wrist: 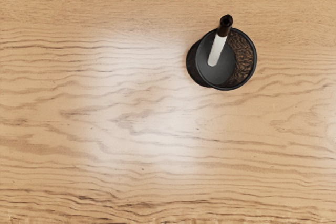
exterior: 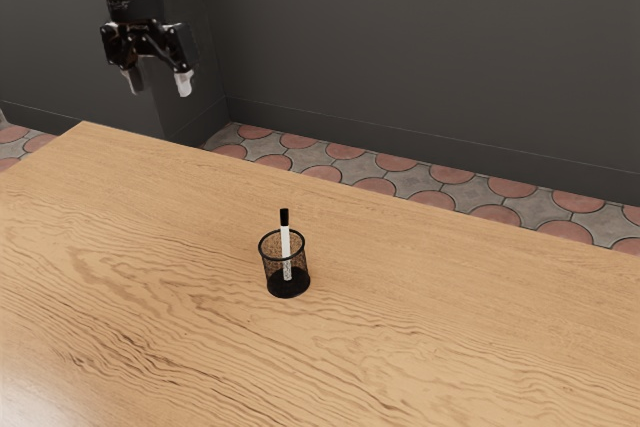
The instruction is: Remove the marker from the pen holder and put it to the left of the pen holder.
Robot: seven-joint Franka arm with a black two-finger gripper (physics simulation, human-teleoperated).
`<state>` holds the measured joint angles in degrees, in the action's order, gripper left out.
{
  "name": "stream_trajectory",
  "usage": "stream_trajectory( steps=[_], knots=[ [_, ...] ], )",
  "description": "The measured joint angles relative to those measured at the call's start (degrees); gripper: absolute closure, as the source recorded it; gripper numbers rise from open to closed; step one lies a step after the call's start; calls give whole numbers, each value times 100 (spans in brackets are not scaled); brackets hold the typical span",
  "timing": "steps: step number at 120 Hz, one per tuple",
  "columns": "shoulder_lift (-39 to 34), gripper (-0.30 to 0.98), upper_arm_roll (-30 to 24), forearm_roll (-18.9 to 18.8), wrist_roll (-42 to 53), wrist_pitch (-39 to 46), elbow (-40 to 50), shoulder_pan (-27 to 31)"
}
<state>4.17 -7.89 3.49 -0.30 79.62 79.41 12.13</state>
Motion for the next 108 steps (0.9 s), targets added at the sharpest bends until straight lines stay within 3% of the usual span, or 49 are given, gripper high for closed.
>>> stream_trajectory(
  steps=[18,33,42,74,108],
  knots=[
    [-3,0,213,-77,-83,360,430,252],
    [854,0,824,-187,-146,890,469,-824],
    [1066,0,1007,-144,-178,1252,779,-1066],
    [689,1,677,-13,-453,2745,2855,-1150],
    [907,3,309,-116,-577,4104,3117,-1162]
  ],
)
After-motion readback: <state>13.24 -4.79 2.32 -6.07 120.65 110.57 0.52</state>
